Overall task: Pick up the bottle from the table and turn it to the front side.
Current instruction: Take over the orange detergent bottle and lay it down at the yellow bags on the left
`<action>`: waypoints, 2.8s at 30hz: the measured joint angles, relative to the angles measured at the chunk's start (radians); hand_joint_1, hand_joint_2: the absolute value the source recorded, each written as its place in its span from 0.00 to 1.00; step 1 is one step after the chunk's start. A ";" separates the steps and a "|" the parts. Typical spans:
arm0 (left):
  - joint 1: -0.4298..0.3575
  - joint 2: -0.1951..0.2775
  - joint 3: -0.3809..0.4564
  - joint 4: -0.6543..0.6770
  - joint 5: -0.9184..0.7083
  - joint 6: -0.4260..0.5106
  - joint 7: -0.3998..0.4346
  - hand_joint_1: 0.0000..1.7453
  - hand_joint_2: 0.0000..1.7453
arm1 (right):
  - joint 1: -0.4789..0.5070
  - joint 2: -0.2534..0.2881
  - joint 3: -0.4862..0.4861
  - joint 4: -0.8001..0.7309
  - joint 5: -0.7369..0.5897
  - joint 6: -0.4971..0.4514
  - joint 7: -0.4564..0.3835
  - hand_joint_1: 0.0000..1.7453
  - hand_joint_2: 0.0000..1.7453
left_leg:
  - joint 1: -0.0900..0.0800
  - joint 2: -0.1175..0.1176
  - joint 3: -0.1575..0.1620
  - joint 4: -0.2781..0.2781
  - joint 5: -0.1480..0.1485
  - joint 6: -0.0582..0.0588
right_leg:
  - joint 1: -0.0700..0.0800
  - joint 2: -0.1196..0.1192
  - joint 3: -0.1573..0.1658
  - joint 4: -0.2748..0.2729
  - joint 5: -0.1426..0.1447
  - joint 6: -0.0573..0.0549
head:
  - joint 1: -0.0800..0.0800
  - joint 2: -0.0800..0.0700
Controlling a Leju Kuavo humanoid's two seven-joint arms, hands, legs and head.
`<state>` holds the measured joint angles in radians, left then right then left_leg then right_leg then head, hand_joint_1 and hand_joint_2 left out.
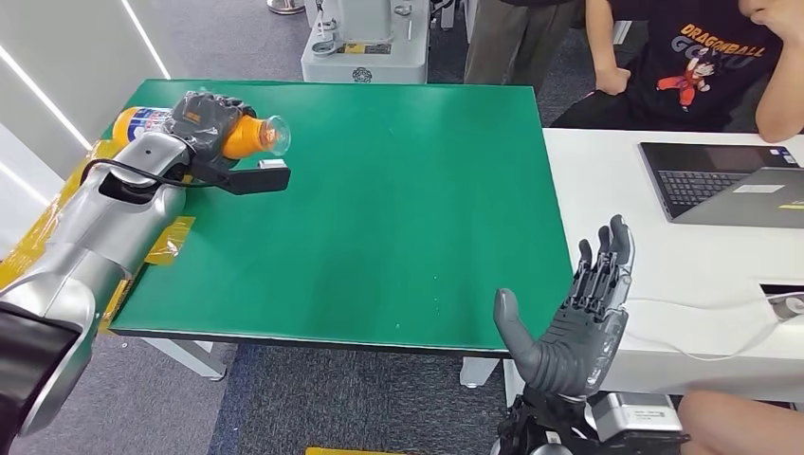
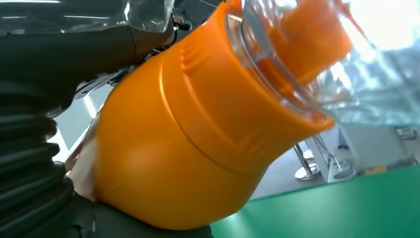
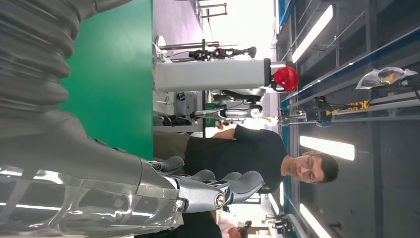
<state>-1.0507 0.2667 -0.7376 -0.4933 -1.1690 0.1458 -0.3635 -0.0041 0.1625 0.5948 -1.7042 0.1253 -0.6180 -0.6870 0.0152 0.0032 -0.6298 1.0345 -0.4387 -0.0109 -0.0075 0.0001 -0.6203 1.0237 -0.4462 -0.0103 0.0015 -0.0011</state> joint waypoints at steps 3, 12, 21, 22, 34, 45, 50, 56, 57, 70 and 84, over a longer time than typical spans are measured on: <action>0.003 0.005 -0.021 0.025 -0.009 0.000 0.001 1.00 1.00 | 0.001 0.000 0.000 -0.005 0.003 0.001 0.003 0.00 1.00 | 0.000 0.000 0.000 0.000 0.000 0.000 | 0.000 0.000 0.000 0.000 0.000 0.000 | 0.000 0.000; 0.031 0.021 -0.054 0.086 -0.040 -0.002 0.010 1.00 1.00 | 0.010 0.000 -0.001 -0.019 0.020 0.014 0.018 0.00 1.00 | 0.000 0.000 0.000 0.000 0.000 0.000 | 0.000 0.000 0.000 0.000 0.000 0.000 | 0.000 0.000; 0.106 0.054 -0.062 0.138 -0.042 0.001 0.027 1.00 1.00 | 0.012 0.000 -0.012 -0.021 0.044 0.056 0.044 0.00 1.00 | 0.000 0.000 0.000 0.000 0.000 0.000 | 0.000 0.000 0.000 0.000 0.000 0.000 | 0.000 0.000; 0.113 0.056 -0.062 0.142 -0.042 0.000 0.028 1.00 1.00 | 0.012 0.000 -0.013 -0.022 0.046 0.059 0.046 0.00 1.00 | 0.000 0.000 0.000 0.000 0.000 0.000 | 0.000 0.000 0.000 0.000 0.000 0.000 | 0.000 0.000; 0.170 0.086 -0.062 0.171 -0.042 -0.031 0.002 1.00 1.00 | 0.029 0.000 -0.022 -0.022 0.079 0.087 0.062 0.00 1.00 | 0.000 0.000 0.000 0.000 0.000 0.000 | 0.000 0.000 0.000 0.000 0.000 0.000 | 0.000 0.000; 0.191 0.118 -0.062 0.176 -0.074 -0.044 -0.030 1.00 1.00 | 0.041 0.000 -0.023 -0.013 0.083 0.117 0.071 0.00 1.00 | 0.001 0.000 0.000 0.000 0.000 0.000 | 0.001 0.000 0.000 0.000 0.000 -0.001 | 0.000 0.000; 0.191 0.123 -0.062 0.176 -0.083 -0.058 -0.016 1.00 1.00 | 0.042 0.000 -0.023 -0.003 0.076 0.128 0.070 0.00 1.00 | 0.001 0.000 0.000 0.000 0.000 0.000 | 0.001 0.000 0.000 0.000 0.000 -0.001 | 0.000 0.000; 0.187 0.122 -0.062 0.176 -0.100 -0.068 0.006 1.00 1.00 | 0.042 0.000 -0.021 0.006 0.069 0.138 0.065 0.00 1.00 | 0.001 0.000 0.000 0.000 0.000 0.000 | 0.001 0.000 0.000 0.000 0.000 -0.001 | 0.000 0.000; 0.187 0.122 -0.062 0.176 -0.102 -0.070 0.008 1.00 1.00 | 0.042 0.000 -0.021 0.008 0.067 0.139 0.065 0.00 1.00 | 0.001 0.000 0.000 0.000 0.000 0.000 | 0.001 0.000 0.000 0.000 0.000 -0.001 | 0.000 0.000; 0.173 0.075 -0.062 0.176 -0.125 -0.084 0.005 1.00 1.00 | 0.043 0.000 -0.018 0.016 0.064 0.128 0.065 0.00 1.00 | 0.000 0.000 0.000 0.000 0.000 0.000 | 0.000 0.000 0.000 0.000 0.000 -0.001 | 0.000 0.000; 0.175 0.020 -0.062 0.179 -0.132 -0.081 0.036 0.50 1.00 | 0.057 -0.001 -0.018 0.024 0.066 0.111 0.065 0.00 1.00 | 0.001 0.000 0.000 0.000 0.000 0.000 | 0.001 0.000 0.000 0.000 0.000 -0.001 | 0.000 0.000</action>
<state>-0.8758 0.2871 -0.7996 -0.3143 -1.3006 0.0645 -0.3277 0.0533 0.1617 0.5768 -1.6798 0.1908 -0.5070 -0.6222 0.0157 0.0035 -0.6298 1.0341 -0.4390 -0.0114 -0.0069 0.0001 -0.6207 1.0234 -0.4466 -0.0110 0.0018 -0.0011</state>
